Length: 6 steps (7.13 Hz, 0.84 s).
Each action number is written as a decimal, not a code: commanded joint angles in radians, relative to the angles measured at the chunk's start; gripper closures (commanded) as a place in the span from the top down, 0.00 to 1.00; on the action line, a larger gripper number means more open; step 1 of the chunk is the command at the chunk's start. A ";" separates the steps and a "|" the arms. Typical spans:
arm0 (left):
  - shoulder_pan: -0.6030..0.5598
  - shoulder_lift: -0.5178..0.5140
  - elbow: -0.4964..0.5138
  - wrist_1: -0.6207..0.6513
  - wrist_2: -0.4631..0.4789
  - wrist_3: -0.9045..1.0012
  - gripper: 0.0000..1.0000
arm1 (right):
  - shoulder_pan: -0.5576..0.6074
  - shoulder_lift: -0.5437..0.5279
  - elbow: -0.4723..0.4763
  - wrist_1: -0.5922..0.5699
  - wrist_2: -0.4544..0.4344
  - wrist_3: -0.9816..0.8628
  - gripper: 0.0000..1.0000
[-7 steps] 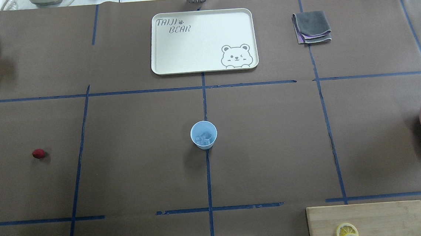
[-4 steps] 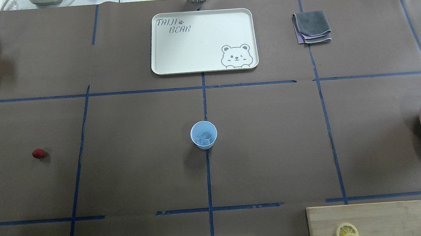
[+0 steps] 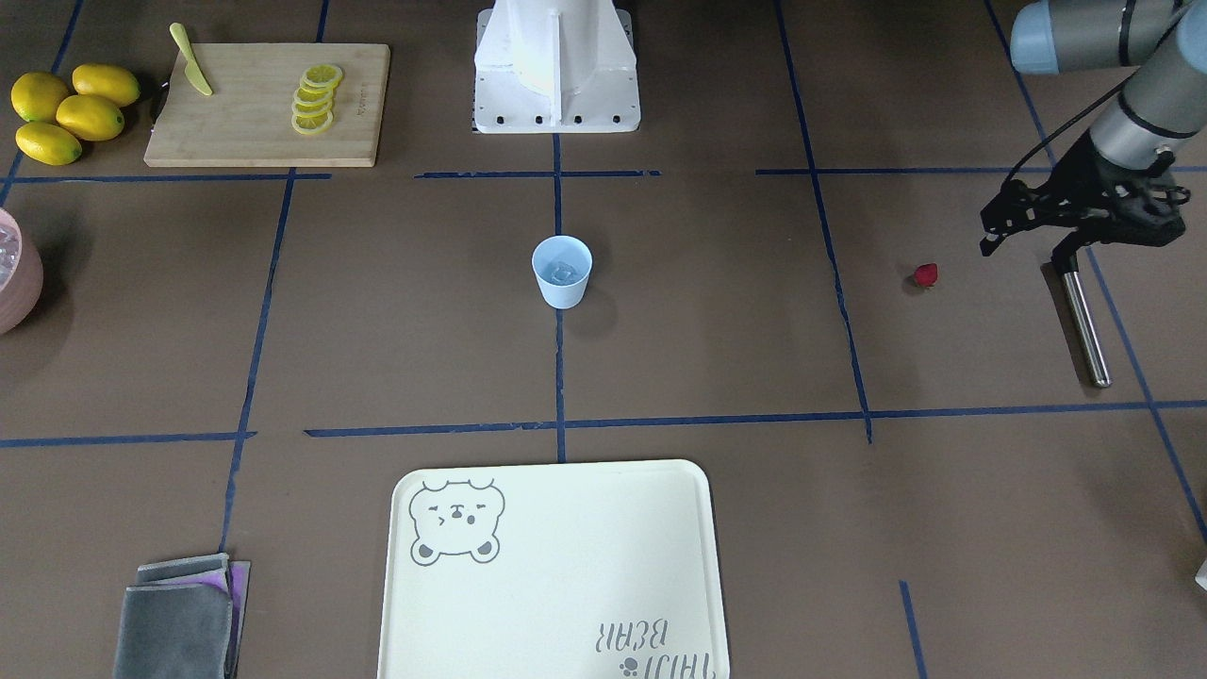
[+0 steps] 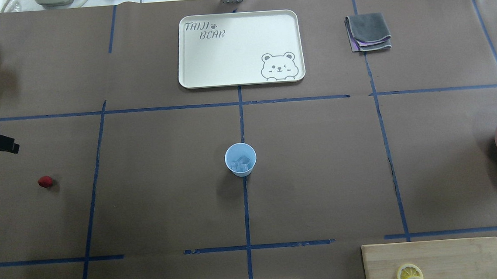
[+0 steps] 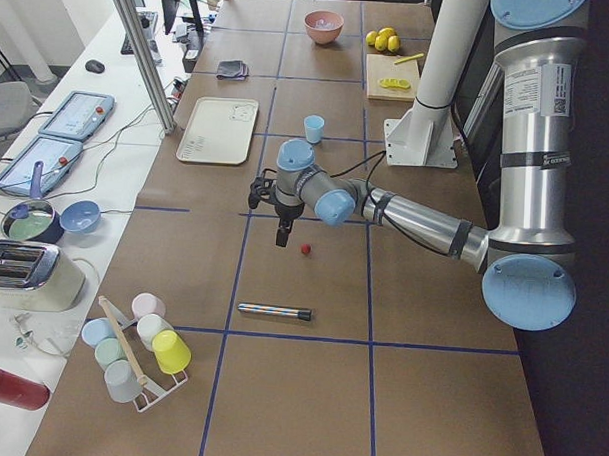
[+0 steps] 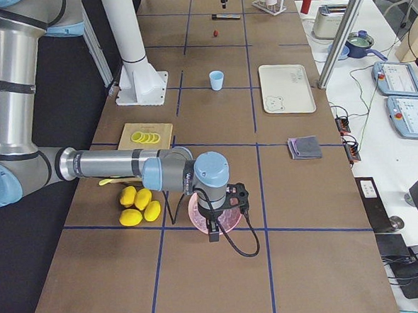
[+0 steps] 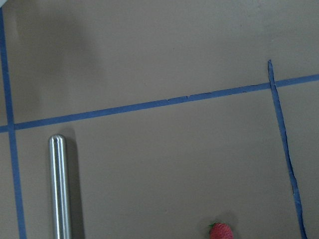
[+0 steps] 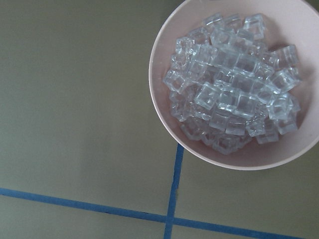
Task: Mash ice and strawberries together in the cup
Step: 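Return the right gripper to the ice bowl while the left gripper moves toward the strawberry, then grasp the red strawberry from the table with the left gripper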
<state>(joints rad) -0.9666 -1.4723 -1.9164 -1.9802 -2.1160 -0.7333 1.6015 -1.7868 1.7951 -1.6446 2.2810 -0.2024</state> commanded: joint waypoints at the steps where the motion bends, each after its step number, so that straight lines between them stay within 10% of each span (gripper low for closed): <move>1: 0.136 0.006 0.022 -0.052 0.101 -0.124 1.00 | 0.000 0.000 0.000 0.000 -0.002 0.000 0.99; 6: 0.192 -0.008 0.175 -0.210 0.099 -0.129 1.00 | 0.000 -0.008 0.001 0.000 -0.002 -0.002 0.99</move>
<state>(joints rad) -0.7848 -1.4799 -1.7603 -2.1809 -2.0122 -0.8615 1.6015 -1.7934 1.7961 -1.6444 2.2795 -0.2028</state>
